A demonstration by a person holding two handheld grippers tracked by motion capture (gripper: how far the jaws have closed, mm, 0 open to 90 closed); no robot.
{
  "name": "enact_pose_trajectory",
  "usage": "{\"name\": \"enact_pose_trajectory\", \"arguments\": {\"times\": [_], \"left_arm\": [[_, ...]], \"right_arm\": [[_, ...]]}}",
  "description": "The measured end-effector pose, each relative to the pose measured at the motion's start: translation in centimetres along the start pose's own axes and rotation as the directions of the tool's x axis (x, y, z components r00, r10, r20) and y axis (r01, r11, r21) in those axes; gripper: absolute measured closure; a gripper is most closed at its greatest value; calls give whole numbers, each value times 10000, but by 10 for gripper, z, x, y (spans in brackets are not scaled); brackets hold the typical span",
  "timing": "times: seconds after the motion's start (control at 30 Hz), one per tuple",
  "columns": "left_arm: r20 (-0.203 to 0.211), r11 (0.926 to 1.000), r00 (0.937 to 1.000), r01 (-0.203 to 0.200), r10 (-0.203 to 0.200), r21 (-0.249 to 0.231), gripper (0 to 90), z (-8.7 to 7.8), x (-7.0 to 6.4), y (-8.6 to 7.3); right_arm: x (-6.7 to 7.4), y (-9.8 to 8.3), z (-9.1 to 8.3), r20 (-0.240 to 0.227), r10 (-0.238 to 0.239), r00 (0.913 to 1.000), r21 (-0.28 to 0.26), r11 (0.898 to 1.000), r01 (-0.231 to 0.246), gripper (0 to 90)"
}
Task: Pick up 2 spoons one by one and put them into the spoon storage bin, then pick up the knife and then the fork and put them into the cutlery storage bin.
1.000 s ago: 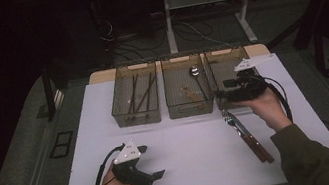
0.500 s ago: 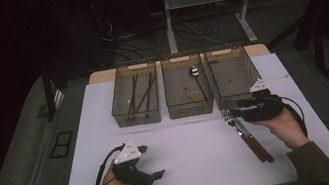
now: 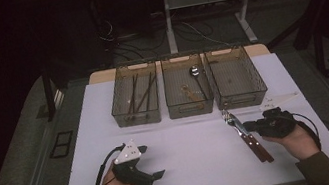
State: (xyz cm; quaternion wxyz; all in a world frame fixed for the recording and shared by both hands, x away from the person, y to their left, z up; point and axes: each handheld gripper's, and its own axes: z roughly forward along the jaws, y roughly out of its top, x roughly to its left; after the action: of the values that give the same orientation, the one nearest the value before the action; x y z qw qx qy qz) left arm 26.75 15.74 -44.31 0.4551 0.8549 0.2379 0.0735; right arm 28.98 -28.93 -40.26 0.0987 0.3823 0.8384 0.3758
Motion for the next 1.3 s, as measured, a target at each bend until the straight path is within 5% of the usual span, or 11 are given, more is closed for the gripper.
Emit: {"name": "enact_pose_trajectory", "arguments": {"times": [0.5, 1.3], "left_arm": [[-30, 10000, 10000, -8, 8, 8, 0, 0, 0, 0], [-12, 10000, 10000, 29, -29, -18, 0, 0, -1, 0]], "right_arm": [[11, -29, 6, 468, -273, 9985, 1231, 9922, 214, 899], [11, -34, 16, 1147, -537, 9920, 2027, 9788, 295, 900]]}}
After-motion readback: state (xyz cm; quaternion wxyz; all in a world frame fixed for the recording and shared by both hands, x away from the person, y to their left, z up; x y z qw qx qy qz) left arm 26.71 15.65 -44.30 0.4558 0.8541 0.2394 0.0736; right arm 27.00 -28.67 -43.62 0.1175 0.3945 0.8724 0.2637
